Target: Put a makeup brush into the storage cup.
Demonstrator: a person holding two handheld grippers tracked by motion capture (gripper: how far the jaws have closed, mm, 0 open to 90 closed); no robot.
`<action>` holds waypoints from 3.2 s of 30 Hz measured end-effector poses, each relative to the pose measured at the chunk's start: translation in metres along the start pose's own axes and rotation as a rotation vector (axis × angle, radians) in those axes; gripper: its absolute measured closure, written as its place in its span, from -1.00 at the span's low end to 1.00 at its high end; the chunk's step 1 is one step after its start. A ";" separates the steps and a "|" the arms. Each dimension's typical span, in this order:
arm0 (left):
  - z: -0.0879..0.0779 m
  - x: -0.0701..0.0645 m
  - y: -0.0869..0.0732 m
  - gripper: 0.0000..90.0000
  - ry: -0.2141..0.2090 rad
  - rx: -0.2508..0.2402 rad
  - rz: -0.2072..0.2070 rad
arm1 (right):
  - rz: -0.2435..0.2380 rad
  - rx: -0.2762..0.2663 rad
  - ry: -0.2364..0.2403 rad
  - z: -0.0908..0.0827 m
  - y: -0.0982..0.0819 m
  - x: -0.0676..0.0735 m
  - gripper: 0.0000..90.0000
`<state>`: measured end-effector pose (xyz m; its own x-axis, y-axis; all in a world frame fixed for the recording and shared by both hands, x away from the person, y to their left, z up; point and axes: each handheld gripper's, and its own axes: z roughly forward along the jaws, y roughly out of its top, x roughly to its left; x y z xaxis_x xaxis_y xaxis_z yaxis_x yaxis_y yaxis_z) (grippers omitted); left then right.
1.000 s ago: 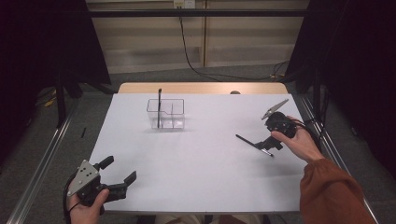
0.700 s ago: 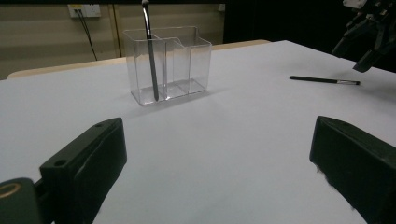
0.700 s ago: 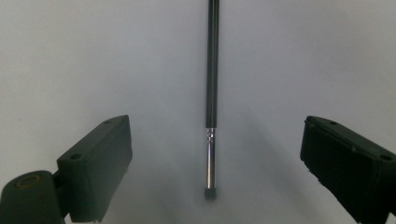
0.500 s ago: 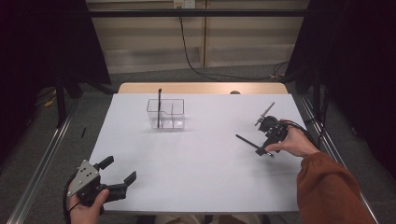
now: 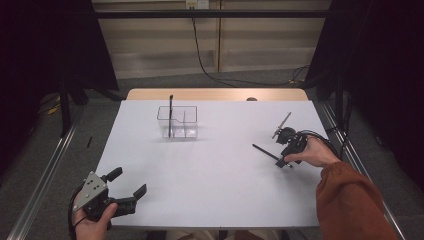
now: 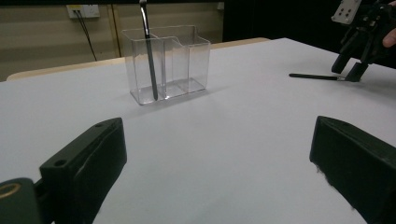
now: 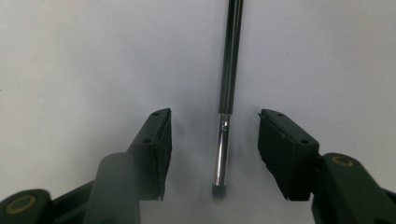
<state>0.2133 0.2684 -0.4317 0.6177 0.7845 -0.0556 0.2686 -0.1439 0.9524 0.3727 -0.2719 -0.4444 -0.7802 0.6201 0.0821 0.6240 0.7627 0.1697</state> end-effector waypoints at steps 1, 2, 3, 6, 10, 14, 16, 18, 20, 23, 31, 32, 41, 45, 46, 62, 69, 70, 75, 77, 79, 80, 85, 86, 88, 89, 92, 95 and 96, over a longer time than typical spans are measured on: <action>0.000 0.000 0.000 -0.92 -0.001 0.001 -0.001 | -0.002 0.004 -0.010 0.001 0.000 0.000 0.06; 0.000 0.000 0.000 -0.92 -0.001 0.002 -0.001 | -0.006 0.014 -0.014 0.002 0.000 0.001 0.12; 0.000 0.000 0.000 -0.92 -0.002 0.003 0.000 | -0.013 0.017 -0.017 0.003 0.000 0.001 0.19; 0.000 0.000 0.000 -0.92 -0.007 0.004 0.006 | -0.036 0.036 -0.043 0.005 0.000 0.004 0.25; 0.001 -0.001 0.000 -0.92 -0.010 0.003 0.006 | -0.031 0.033 -0.043 0.006 0.000 0.004 0.26; 0.001 -0.001 0.000 -0.92 -0.011 0.014 0.019 | -0.023 0.045 -0.044 0.007 0.002 0.003 0.28; 0.001 -0.001 0.000 -0.92 -0.011 0.013 0.019 | -0.022 0.057 -0.044 0.006 0.003 0.004 0.30; 0.001 -0.001 -0.001 -0.92 -0.011 0.016 0.015 | -0.023 0.064 -0.044 0.007 0.005 0.002 0.42; 0.001 0.000 -0.001 -0.92 -0.009 0.018 0.017 | -0.019 0.084 -0.044 0.006 0.007 0.001 0.57; 0.000 0.000 -0.001 -0.92 -0.012 0.017 0.020 | -0.025 0.113 -0.043 0.006 0.010 -0.001 0.69; -0.001 -0.001 -0.002 -0.92 -0.015 0.024 0.014 | -0.028 0.125 -0.033 0.006 0.011 -0.002 0.88; -0.001 -0.001 -0.002 -0.92 -0.017 0.022 0.012 | -0.028 0.125 -0.033 0.006 0.011 -0.002 0.88; -0.001 -0.001 -0.002 -0.92 -0.012 0.024 0.010 | 0.000 0.093 -0.012 0.004 0.006 -0.006 0.88; -0.001 0.000 -0.003 -0.91 -0.013 0.024 0.008 | 0.007 0.083 -0.015 0.004 0.005 -0.006 0.88; -0.001 0.000 -0.002 -0.92 -0.009 0.025 0.009 | 0.007 0.080 -0.018 0.004 0.005 -0.006 0.88; -0.001 0.000 -0.002 -0.91 -0.002 0.020 0.004 | 0.088 -0.091 0.026 -0.013 -0.012 -0.001 0.88; -0.001 0.001 -0.002 -0.91 0.004 0.018 0.007 | 0.126 -0.200 0.038 -0.017 -0.021 -0.002 0.88; -0.001 0.001 -0.002 -0.91 0.002 0.017 0.008 | 0.126 -0.200 0.038 -0.017 -0.021 -0.002 0.88; -0.001 0.001 -0.002 -0.91 0.003 0.018 0.009 | 0.140 -0.279 0.040 -0.022 -0.026 0.002 0.88; -0.001 0.001 -0.002 -0.91 0.002 0.016 0.008 | 0.146 -0.309 0.033 -0.022 -0.029 0.005 0.88; -0.001 0.002 -0.002 -0.91 0.003 0.017 0.008 | 0.149 -0.328 0.026 -0.022 -0.033 0.007 0.88; -0.001 0.001 -0.002 -0.91 0.002 0.017 0.007 | 0.151 -0.336 0.028 -0.022 -0.034 0.008 0.88; -0.001 0.002 -0.002 -0.91 0.007 0.016 0.015 | 0.146 -0.406 0.017 -0.028 -0.038 0.013 0.88; -0.001 0.002 -0.002 -0.91 0.004 0.014 0.014 | 0.150 -0.420 0.014 -0.029 -0.039 0.014 0.88; -0.001 0.002 -0.002 -0.91 -0.001 0.011 0.009 | 0.153 -0.447 0.020 -0.029 -0.042 0.015 0.88; -0.001 0.001 -0.001 -0.91 -0.006 0.005 0.001 | 0.143 -0.463 0.002 -0.029 -0.043 0.015 0.88; -0.001 0.001 -0.001 -0.91 -0.008 0.006 0.009 | 0.154 -0.510 0.012 -0.026 -0.046 0.018 0.88; -0.001 0.000 -0.001 -0.91 -0.010 0.008 0.013 | 0.164 -0.557 0.009 -0.028 -0.048 0.019 0.88; -0.001 0.000 -0.001 -0.91 -0.009 0.006 0.011 | 0.164 -0.557 0.009 -0.028 -0.048 0.019 0.88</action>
<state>0.2121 0.2696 -0.4322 0.6271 0.7774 -0.0482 0.2664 -0.1558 0.9512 0.3269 -0.3018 -0.4235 -0.6768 0.7188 0.1591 0.6225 0.4435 0.6448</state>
